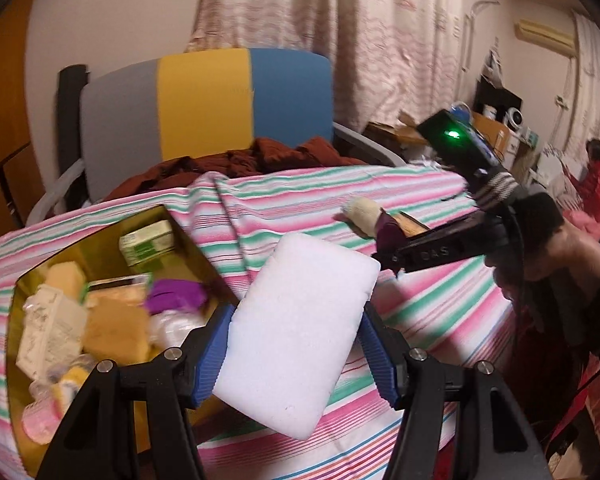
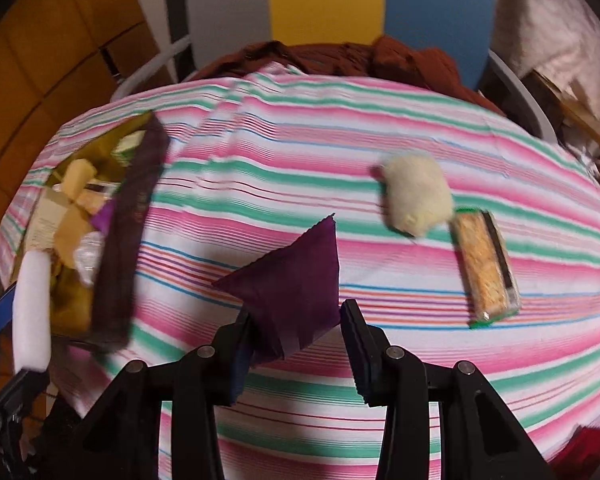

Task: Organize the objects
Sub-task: 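Carry the foam block and purple sachet with both tools over the gold tray, then lower the purple sachet into the gold tray and open the right tool while the left tool holds the block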

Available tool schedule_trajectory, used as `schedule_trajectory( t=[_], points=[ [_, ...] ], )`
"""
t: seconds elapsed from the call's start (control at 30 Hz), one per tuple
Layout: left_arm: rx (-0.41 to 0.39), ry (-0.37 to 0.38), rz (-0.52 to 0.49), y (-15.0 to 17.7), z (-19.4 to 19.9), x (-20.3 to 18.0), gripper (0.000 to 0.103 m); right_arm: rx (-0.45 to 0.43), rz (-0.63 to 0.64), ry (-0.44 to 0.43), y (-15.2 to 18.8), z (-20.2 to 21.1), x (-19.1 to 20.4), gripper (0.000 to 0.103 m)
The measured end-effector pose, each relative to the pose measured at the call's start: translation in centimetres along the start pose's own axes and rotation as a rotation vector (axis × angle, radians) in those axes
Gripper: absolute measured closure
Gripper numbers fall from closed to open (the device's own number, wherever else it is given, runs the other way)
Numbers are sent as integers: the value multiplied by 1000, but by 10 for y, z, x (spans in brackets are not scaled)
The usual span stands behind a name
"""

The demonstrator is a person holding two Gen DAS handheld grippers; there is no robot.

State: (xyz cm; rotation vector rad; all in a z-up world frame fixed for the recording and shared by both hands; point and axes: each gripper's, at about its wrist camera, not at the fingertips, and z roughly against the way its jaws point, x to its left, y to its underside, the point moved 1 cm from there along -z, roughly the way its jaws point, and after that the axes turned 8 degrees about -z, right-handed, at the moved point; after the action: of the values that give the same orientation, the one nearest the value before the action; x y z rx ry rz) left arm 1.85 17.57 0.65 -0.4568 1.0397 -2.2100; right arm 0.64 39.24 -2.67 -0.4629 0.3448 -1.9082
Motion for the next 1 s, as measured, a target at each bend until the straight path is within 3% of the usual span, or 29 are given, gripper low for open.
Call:
schedule_trajectory(
  t=[0.33, 0.5, 0.73, 1.0],
  points=[
    [10, -175, 245, 41, 40, 103, 40, -30, 105, -175, 5, 12, 85, 61],
    [7, -234, 330, 61, 60, 134, 40, -15, 147, -256, 17, 6, 126, 61],
    [-8, -211, 434, 68, 65, 160, 40, 33, 188, -330, 29, -8, 169, 61],
    [-22, -154, 428, 50, 52, 159, 39, 77, 214, -363, 35, -27, 198, 59]
  ],
)
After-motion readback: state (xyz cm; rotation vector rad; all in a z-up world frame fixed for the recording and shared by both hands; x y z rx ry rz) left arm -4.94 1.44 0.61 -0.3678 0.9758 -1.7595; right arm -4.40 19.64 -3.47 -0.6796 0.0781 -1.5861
